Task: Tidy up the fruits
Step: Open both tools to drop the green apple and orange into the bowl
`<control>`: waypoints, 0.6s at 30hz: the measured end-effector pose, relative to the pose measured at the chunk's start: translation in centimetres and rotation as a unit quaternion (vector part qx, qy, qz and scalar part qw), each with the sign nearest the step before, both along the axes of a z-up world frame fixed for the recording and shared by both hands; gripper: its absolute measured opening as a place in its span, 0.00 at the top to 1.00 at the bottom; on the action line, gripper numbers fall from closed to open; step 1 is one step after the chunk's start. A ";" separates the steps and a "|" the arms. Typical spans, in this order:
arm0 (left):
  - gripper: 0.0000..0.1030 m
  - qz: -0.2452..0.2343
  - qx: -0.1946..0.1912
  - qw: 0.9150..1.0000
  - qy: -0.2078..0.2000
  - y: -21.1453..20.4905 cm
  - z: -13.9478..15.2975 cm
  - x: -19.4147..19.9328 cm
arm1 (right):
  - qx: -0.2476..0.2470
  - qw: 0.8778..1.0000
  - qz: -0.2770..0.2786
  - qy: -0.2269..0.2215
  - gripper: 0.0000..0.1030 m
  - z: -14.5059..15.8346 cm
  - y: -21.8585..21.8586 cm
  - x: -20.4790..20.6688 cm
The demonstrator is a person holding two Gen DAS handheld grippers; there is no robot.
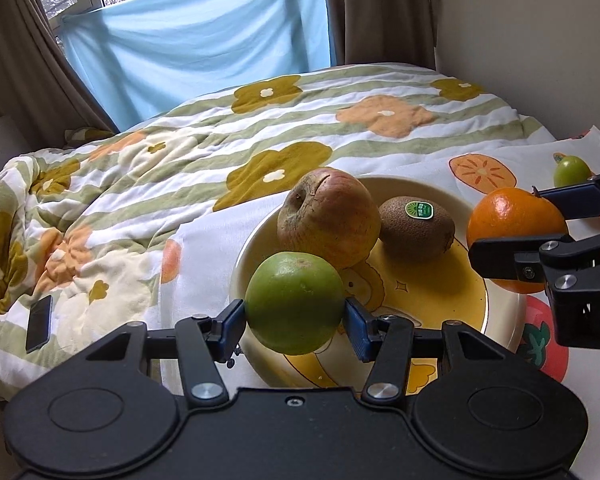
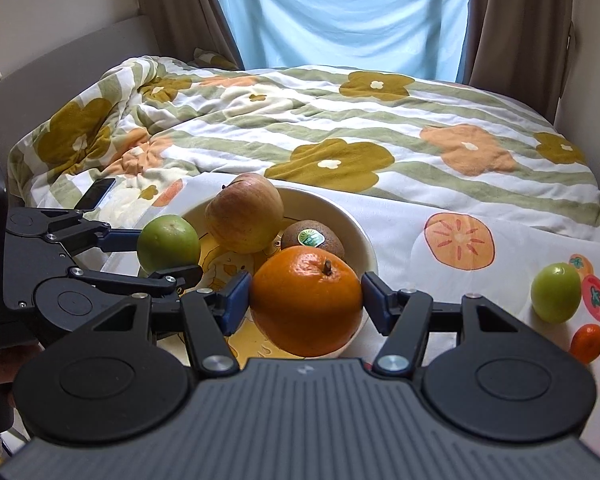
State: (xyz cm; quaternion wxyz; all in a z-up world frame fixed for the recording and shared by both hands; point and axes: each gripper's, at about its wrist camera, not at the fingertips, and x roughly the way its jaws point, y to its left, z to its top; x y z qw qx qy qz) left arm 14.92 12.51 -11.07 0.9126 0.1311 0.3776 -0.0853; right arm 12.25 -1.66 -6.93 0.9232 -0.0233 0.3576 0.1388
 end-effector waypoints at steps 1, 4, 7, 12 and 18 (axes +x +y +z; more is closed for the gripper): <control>0.45 -0.003 0.003 1.000 0.002 0.0 -0.2 0.2 | -0.001 1.000 -0.002 0.001 0.27 -0.1 0.1 0.1; 0.44 -0.015 0.015 1.000 0.004 -0.1 -0.5 0.6 | -0.004 1.000 -0.006 0.004 0.27 -0.3 0.4 0.3; 0.42 -0.026 0.020 0.999 0.009 -0.2 -0.5 0.7 | -0.006 1.000 -0.010 0.006 0.27 -0.3 0.4 0.3; 0.10 -0.048 0.021 0.998 -0.019 0.0 0.5 -0.2 | -0.010 1.000 -0.016 0.005 0.27 0.1 0.5 0.5; 0.10 -0.049 0.012 0.999 -0.010 0.6 0.8 -1.6 | -0.020 1.000 -0.015 0.008 0.27 0.2 0.3 0.5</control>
